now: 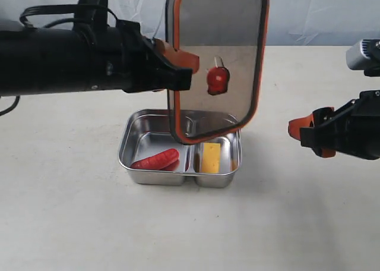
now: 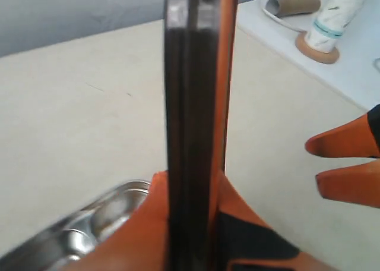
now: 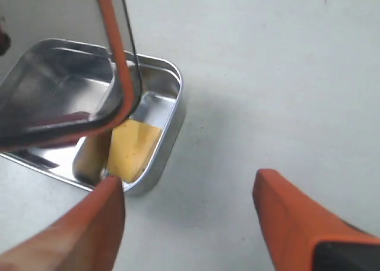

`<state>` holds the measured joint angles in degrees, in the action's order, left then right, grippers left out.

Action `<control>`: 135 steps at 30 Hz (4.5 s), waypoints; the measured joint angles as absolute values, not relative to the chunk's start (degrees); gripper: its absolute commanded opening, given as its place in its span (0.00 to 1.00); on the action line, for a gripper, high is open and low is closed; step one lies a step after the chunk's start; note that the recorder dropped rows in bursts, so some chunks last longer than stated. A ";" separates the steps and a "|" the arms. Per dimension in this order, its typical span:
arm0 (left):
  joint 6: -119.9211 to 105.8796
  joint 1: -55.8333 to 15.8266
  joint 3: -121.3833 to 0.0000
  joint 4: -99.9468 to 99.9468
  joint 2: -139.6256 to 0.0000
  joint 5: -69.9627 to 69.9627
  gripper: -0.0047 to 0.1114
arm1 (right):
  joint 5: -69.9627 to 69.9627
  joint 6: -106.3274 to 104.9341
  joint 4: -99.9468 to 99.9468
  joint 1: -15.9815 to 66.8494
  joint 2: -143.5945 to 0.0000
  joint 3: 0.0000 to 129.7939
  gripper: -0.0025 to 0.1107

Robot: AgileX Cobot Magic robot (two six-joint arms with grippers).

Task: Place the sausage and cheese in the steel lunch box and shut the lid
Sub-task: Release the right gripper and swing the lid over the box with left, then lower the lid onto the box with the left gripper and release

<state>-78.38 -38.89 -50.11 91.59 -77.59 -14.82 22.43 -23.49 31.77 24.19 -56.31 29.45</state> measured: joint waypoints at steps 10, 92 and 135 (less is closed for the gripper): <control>-78.49 -38.89 -50.11 63.37 -74.67 -4.69 0.04 | 21.59 -23.49 30.45 24.19 -51.49 29.45 0.57; -106.94 -69.58 -34.11 66.90 -104.49 52.17 0.57 | 21.70 -20.96 27.61 24.19 -51.12 29.45 0.57; -96.31 -68.96 -33.92 84.24 -90.85 61.61 0.04 | 22.28 -20.74 27.49 24.19 -51.12 29.45 0.02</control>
<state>-96.31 -68.96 -33.92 84.24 -90.85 61.61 22.28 -20.74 27.49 24.19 -51.12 29.45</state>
